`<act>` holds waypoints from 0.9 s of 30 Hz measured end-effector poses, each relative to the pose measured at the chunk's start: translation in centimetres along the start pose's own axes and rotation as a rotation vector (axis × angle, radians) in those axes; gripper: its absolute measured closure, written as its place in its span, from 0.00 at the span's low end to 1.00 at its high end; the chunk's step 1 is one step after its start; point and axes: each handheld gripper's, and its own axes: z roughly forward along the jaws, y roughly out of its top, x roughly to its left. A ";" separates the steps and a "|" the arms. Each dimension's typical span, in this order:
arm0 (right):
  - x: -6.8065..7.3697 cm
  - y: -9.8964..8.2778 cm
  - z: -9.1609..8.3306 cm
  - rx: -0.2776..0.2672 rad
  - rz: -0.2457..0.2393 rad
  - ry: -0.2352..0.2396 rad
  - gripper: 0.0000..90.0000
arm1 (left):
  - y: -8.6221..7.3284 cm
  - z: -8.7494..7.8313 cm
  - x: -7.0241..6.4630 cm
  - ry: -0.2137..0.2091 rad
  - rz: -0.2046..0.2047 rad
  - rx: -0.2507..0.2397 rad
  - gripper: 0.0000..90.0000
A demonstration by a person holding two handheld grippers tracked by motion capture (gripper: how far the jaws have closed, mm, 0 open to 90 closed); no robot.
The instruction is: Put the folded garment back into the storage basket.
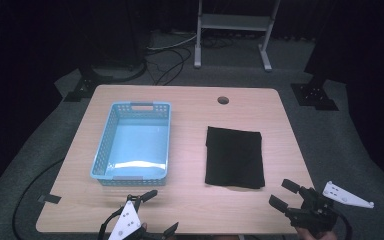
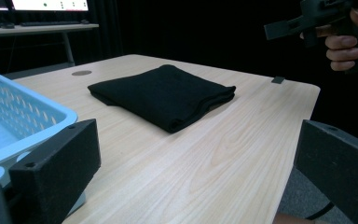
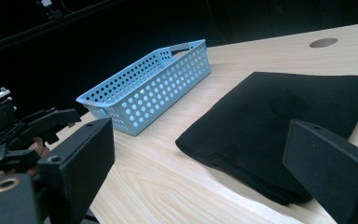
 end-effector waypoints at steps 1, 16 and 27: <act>0.1 0.1 0.1 0.000 -0.002 0.002 0.09 | 0.0 0.0 -0.1 0.001 0.002 0.000 0.00; 0.0 1.9 1.9 0.006 0.007 -0.001 0.09 | 0.2 0.5 -0.6 -0.024 0.019 0.004 0.00; 0.2 2.5 3.9 0.054 -0.011 0.025 0.10 | 0.3 0.6 -0.7 -0.028 0.022 0.003 0.00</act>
